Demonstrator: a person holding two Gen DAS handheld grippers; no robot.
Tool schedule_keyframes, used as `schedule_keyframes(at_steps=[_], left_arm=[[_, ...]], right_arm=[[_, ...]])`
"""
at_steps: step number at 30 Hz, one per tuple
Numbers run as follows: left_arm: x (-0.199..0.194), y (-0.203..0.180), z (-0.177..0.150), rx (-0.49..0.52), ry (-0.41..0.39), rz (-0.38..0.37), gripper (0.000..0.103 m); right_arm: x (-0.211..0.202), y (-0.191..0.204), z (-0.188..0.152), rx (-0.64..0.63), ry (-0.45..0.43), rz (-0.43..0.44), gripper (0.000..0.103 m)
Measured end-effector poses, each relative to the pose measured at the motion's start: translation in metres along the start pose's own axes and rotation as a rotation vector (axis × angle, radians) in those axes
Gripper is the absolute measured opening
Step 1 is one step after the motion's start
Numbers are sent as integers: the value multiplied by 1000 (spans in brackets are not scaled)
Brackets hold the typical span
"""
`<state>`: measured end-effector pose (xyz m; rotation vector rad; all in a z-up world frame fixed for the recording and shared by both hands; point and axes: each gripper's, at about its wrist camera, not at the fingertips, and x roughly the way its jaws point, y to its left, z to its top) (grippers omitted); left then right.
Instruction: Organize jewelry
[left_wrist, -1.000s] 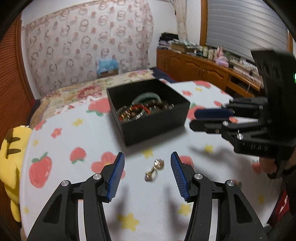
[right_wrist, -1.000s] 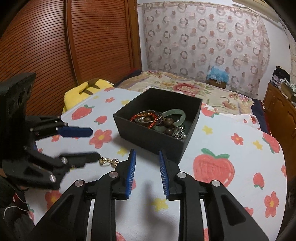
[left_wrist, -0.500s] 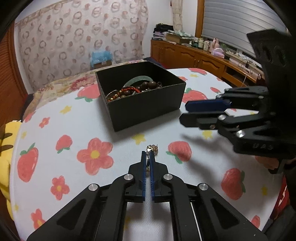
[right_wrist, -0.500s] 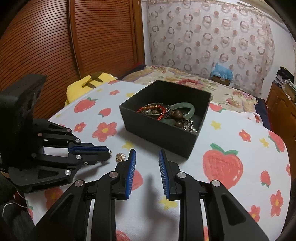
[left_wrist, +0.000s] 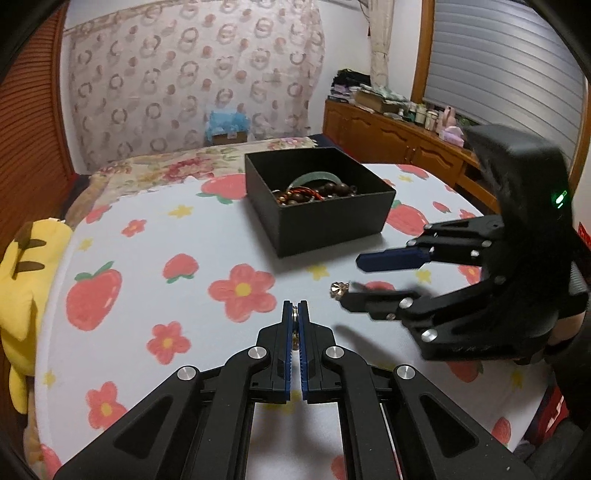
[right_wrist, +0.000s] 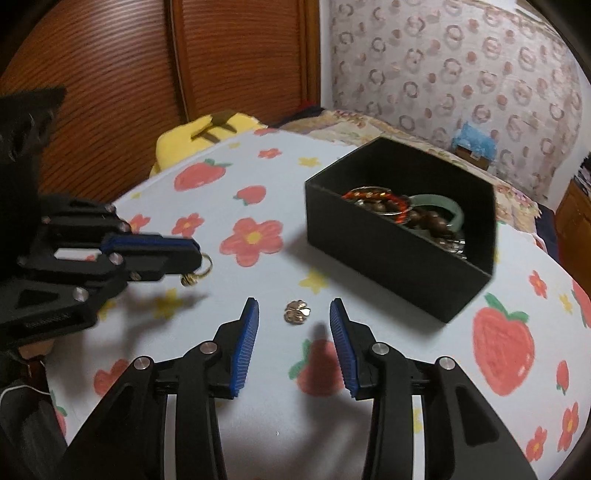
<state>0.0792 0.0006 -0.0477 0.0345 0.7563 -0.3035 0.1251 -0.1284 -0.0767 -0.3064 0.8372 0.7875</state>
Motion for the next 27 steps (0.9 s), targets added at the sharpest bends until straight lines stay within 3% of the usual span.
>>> schedule_keyframes(at_steps=[2,9,13,18,27], left_arm=[[-2,3,0,-5,-5,3,2],[-3,7,-1,-16,-10,4,2],[-2,7,0,-18,-13,6,2],[-3,5,10,-16,-28,11,2],[-7,-8,38,10,-77,5,2]], right_arm=[[6,2,2,-9,15,-8,42],[15,6,4,-46,42,-46,17],[10,7,3,-65,44,-55,17],[-11,-4,11,-38,-22,-63,17],[-42,-58,37,82,-145,-143,17]])
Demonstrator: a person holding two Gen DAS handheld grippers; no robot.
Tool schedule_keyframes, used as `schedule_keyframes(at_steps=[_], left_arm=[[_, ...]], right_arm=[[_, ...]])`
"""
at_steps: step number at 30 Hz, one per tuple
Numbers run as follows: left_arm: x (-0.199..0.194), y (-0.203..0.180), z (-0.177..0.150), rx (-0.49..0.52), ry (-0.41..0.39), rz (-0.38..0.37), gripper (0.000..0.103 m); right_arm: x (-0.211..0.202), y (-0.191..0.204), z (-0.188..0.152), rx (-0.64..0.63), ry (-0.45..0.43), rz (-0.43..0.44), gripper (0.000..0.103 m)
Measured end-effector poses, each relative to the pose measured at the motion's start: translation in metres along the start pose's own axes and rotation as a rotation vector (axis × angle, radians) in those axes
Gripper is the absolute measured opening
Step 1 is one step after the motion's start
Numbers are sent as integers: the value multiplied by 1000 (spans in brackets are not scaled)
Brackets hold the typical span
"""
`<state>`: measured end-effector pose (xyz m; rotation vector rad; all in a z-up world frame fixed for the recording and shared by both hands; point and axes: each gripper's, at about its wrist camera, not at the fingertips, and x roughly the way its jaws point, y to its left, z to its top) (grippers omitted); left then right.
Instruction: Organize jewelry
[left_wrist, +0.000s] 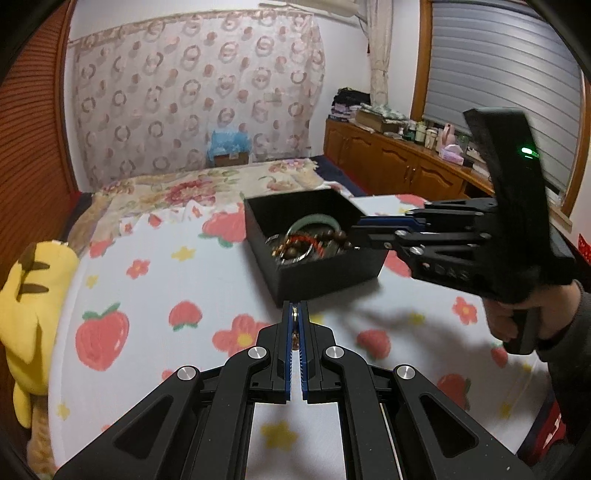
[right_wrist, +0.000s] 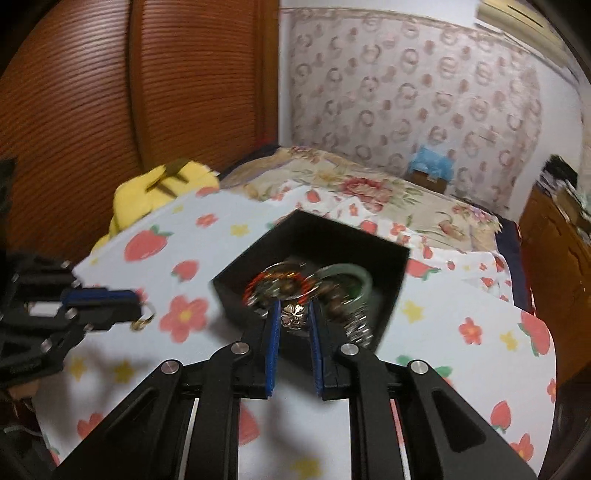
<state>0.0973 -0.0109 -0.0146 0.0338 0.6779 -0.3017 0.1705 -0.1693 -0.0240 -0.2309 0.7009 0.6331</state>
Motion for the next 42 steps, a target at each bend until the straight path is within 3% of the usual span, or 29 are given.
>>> schedule_keyframes(at_steps=[7,9,26,28,29,32,34,36,37,39,42], left_arm=[[12,-7,26,16,-21,1,2],[16,-8,33,9,-27,-5,2],[60,-18,64,7,-18,49,4],[62,-18,64,0,-15,58,18],[61,-18,63,-1,-20,62,31],[59,-17,62,-4,-25,76,37],[56,-16,60,-13,-28,88,50],[47,-15,57,-20,-45,114,71],[45,-15,55,-23,-48,122,75],[35,-16,49,-31,-60,151,86],[20,-17,39,-39,-76,187,94]], right_arm=[[11,-21,12,42,-1,-24,21],[10,-24,14,50,-12,-32,41],[-22,-40,-17,96,-50,-39,41],[-24,-40,-18,97,-53,-38,41],[-25,-39,-21,98,-56,-37,41],[-32,-37,-26,105,-68,-42,41],[-37,-36,-29,121,-79,-45,41],[-44,-33,-33,138,-92,-52,41],[-49,-32,-36,150,-102,-63,42],[-59,-27,-40,166,-124,-84,59],[-74,-21,-47,185,-163,-122,82]])
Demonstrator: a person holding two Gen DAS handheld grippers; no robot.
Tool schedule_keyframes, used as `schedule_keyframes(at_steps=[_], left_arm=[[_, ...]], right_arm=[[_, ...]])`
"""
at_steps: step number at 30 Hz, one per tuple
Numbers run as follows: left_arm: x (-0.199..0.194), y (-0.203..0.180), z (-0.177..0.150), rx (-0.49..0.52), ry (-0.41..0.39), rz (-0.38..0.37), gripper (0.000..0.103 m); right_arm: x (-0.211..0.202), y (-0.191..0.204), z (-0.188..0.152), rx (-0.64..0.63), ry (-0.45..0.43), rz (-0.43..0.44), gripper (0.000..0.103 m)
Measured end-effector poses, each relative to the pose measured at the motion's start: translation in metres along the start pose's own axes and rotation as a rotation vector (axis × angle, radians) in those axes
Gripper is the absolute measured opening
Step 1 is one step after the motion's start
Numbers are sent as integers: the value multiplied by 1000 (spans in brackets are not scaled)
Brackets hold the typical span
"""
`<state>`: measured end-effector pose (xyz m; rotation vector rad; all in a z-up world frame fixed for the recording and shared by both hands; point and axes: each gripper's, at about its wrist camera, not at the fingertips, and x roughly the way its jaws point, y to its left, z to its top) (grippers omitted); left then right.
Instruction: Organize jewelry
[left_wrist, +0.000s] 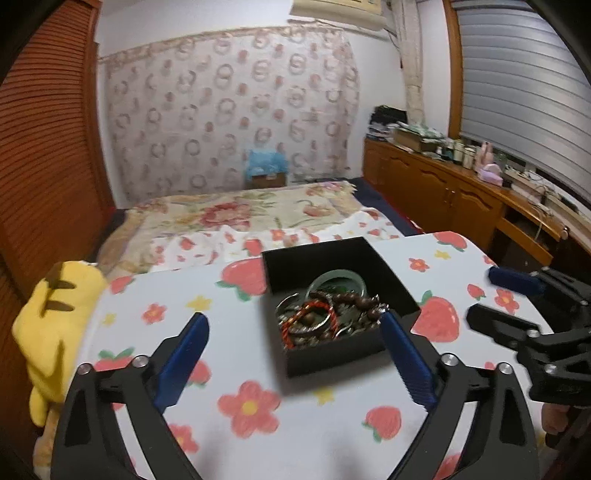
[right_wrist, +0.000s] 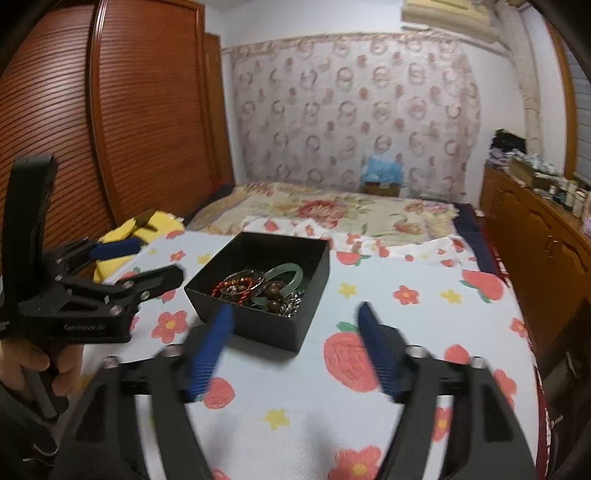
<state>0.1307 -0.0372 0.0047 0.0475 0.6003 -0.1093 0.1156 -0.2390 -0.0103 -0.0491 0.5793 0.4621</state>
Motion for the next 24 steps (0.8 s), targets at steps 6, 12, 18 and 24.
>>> schedule_keyframes(at_steps=[6,12,18,24], left_arm=[[-26,2,-17,-29,-8,46,95],[-40,5,-25,-46,-6,55,95],[-50,5,-28,-40,-29,53,95],[-57,3,-29,-35,-45,56,95]], right_arm=[[-27,10,-10,13,-59,-56,101],[-43,13,-17,30,-88,-88,101],[-52,13,-17,41,-108,-97,101],[-54,14,-16,45,-116,-99,101]])
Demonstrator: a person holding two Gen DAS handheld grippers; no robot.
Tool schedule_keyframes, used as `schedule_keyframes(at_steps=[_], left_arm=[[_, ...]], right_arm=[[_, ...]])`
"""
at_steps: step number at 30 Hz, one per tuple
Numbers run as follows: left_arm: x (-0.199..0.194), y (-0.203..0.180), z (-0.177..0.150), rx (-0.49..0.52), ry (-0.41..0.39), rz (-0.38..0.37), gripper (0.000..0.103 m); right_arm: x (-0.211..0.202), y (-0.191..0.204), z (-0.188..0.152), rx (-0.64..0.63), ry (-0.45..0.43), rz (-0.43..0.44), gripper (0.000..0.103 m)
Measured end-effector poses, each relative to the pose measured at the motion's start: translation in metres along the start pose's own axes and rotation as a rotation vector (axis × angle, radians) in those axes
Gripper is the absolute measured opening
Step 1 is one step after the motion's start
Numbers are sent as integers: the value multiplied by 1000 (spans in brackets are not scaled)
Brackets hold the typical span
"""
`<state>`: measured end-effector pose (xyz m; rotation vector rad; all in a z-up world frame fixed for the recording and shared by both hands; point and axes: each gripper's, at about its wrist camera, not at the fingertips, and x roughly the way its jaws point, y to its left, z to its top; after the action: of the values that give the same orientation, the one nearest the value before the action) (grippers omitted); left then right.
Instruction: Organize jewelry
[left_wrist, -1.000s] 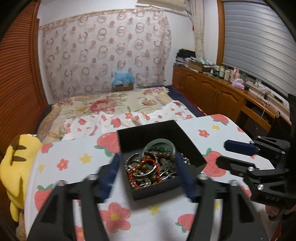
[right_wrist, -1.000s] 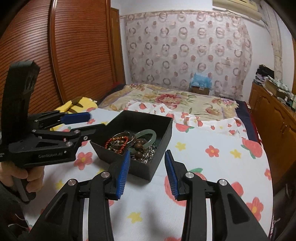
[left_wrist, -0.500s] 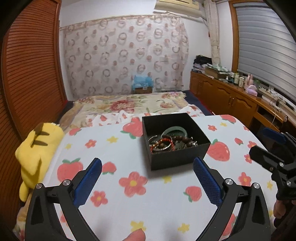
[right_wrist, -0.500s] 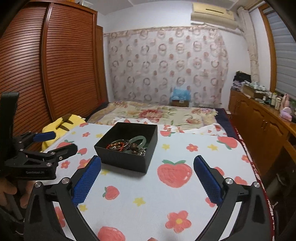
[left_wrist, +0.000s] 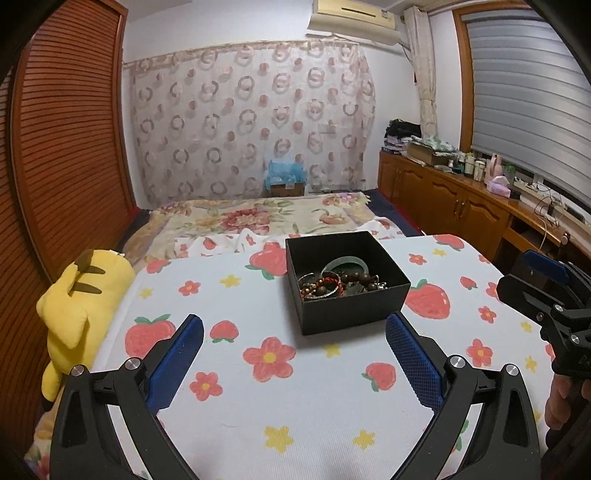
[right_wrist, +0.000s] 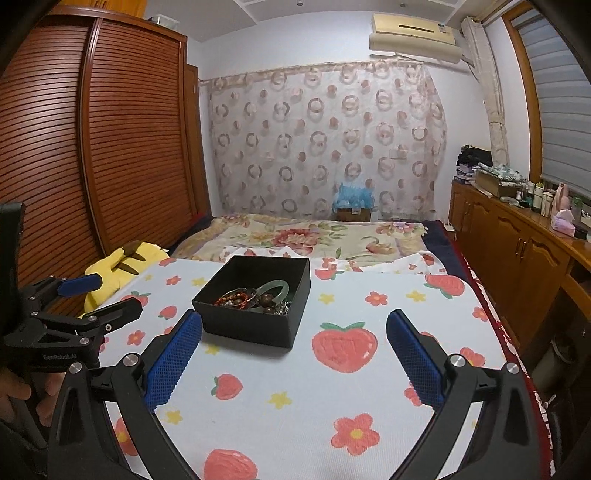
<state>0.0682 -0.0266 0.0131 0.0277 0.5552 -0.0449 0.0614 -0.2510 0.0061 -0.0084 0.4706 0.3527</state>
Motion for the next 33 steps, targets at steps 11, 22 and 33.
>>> schedule_keyframes(at_steps=[11,22,33], left_arm=[[-2,-1,-2,-5,-5,6,95],[-4,0,-3,-7,-6,8,95],[-5,3,-4,-15,-15,12,95]], right_arm=[[-1,3,1,7,-3,-3,101],[-1,1,1,7,-2,-3,101],[-1,1,1,7,-3,-2,101]])
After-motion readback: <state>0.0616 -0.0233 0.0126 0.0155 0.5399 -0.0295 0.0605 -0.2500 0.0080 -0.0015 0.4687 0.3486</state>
